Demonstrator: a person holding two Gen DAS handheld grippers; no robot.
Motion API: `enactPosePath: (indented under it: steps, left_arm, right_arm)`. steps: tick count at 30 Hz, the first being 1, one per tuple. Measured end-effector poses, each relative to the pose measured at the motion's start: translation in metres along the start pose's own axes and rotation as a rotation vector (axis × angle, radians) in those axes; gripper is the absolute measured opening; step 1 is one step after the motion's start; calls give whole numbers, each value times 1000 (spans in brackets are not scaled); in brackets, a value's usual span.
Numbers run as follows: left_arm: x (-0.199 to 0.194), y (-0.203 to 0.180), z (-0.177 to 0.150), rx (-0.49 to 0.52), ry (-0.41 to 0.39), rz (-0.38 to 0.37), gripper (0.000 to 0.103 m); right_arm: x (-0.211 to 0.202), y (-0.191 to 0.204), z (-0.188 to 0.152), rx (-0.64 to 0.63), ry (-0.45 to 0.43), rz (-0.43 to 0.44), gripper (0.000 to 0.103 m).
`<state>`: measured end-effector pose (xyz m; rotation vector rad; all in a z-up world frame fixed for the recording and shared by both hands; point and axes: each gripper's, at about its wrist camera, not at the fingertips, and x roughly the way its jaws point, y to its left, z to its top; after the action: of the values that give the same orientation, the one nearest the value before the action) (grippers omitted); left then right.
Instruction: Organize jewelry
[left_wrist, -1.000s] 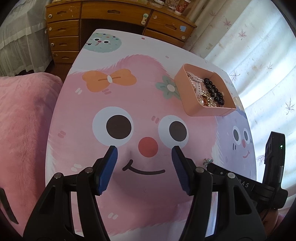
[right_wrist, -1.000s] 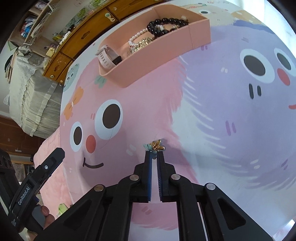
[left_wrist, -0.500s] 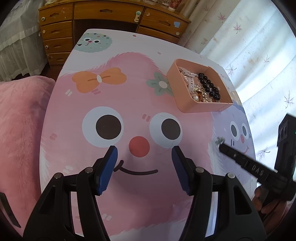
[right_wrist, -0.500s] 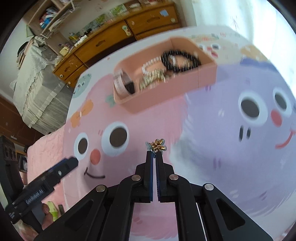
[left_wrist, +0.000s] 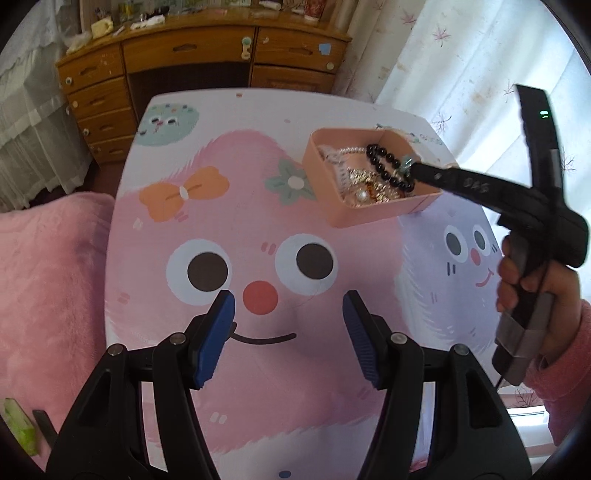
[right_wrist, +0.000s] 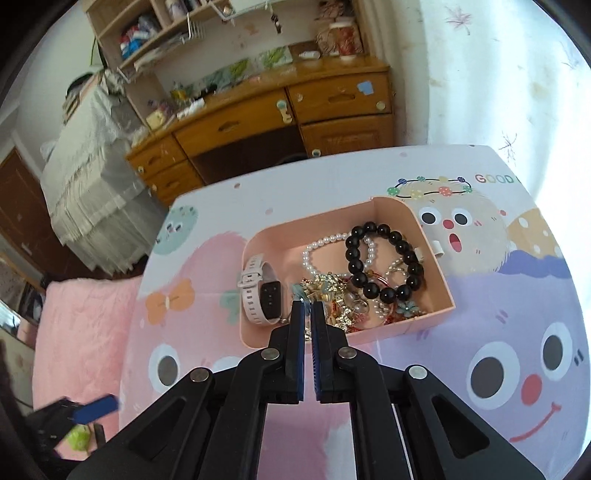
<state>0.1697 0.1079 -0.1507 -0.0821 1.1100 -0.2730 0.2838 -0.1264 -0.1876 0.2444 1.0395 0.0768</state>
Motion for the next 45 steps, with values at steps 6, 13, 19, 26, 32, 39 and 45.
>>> enactPosePath:
  steps: [6, 13, 19, 26, 32, 39, 45]
  left_arm:
    - [-36, -25, -1, -38, -17, 28, 58]
    - [-66, -78, -31, -57, -7, 144, 59]
    - [-84, -117, -47, -102, -26, 161, 60]
    - [-112, -158, -50, -75, -56, 194, 74]
    - [-128, -180, -58, -31, -85, 268, 83]
    - [-136, -177, -64, -81, -79, 317, 103]
    - [-138, -178, -65, -75, -86, 320, 103]
  right_arm:
    - [-45, -23, -25, 81, -4, 56, 38]
    - [-116, -65, -90, 73, 76, 12, 80]
    - [-167, -88, -139, 42, 139, -1, 94]
    - [-217, -83, -159, -55, 158, 46, 97]
    - [-249, -82, -160, -30, 145, 33, 99]
    - [-273, -77, -159, -58, 82, 4, 102]
    - [-276, -75, -157, -65, 76, 11, 103]
